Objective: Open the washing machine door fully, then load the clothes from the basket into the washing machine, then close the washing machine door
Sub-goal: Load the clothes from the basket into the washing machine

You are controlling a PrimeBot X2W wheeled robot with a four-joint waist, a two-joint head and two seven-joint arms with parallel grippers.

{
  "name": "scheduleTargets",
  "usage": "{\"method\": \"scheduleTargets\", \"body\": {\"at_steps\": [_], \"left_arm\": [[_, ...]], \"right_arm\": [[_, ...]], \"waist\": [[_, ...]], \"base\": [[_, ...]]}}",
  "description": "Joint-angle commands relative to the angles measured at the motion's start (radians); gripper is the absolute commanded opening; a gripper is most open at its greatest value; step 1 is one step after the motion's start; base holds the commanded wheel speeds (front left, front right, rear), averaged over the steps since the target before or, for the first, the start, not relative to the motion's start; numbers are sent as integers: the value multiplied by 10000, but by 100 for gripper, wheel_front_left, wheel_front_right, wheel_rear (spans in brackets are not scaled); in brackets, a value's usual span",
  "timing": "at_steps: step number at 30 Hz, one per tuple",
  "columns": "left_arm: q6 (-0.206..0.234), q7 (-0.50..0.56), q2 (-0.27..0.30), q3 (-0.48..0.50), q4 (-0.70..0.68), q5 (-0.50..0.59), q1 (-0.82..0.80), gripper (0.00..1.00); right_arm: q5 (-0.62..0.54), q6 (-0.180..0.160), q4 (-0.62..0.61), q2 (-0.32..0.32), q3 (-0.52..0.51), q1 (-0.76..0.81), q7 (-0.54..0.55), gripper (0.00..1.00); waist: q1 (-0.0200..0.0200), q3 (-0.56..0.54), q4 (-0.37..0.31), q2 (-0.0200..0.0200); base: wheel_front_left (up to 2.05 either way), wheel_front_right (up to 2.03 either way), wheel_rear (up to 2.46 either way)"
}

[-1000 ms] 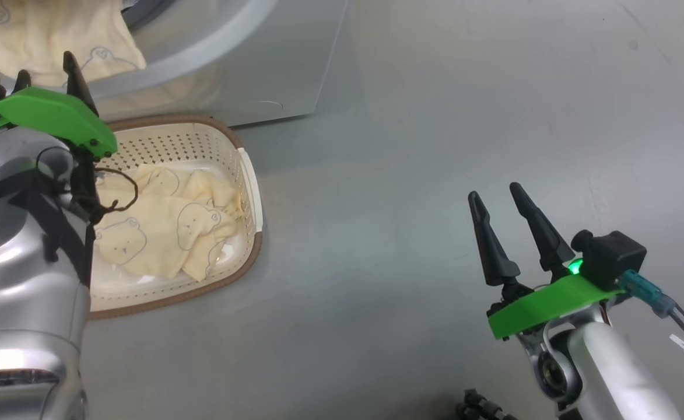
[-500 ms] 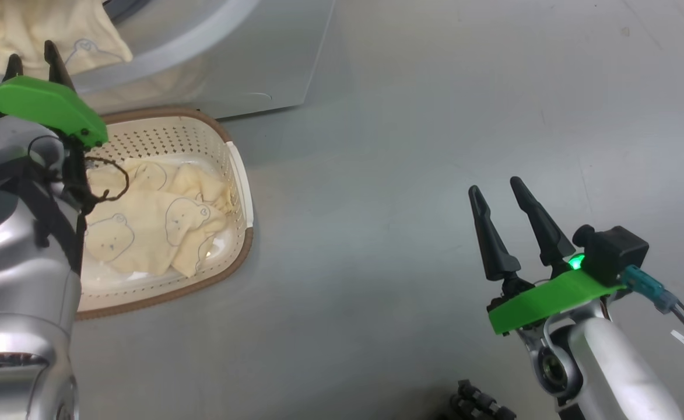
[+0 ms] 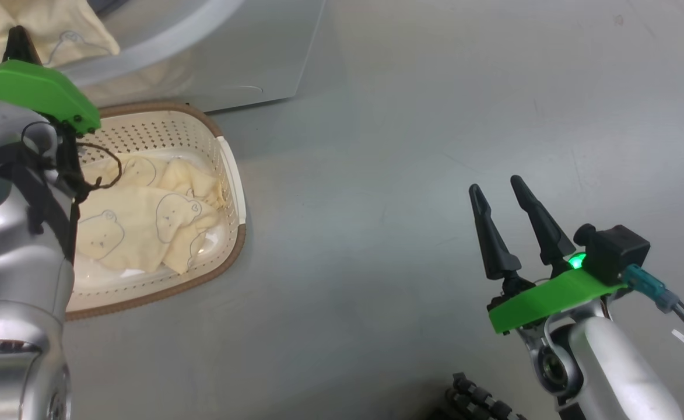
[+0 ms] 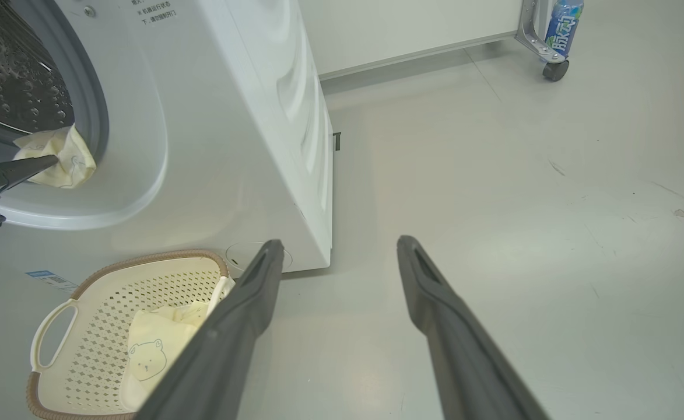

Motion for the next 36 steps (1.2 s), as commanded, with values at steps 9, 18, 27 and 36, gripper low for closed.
{"method": "scheduleTargets", "body": {"at_steps": [9, 18, 27, 36], "left_arm": [[74, -236, 426, -73, 1, 87, -363, 0], [32, -343, 444, -164, 67, 21, -487, 0], [74, -432, 493, -253, -184, 27, -640, 0], [272, -455, 688, -346, -458, 123, -959, 0]], "right_arm": [[36, -29, -271, -108, 154, -138, -65, 100], [54, -29, -275, -90, 206, -141, -65, 100], [53, -29, -262, -67, 244, -136, -65, 100], [93, -29, -269, -53, 300, -106, -65, 100]], "waist": [[-1, -1, 84, 0], [-1, -15, 77, 0], [-1, -11, 29, 0], [-1, 71, -81, 0]], "base": [[0, 0, 0], [0, 0, 0], [0, 0, 0], [0, 0, 0]]}}
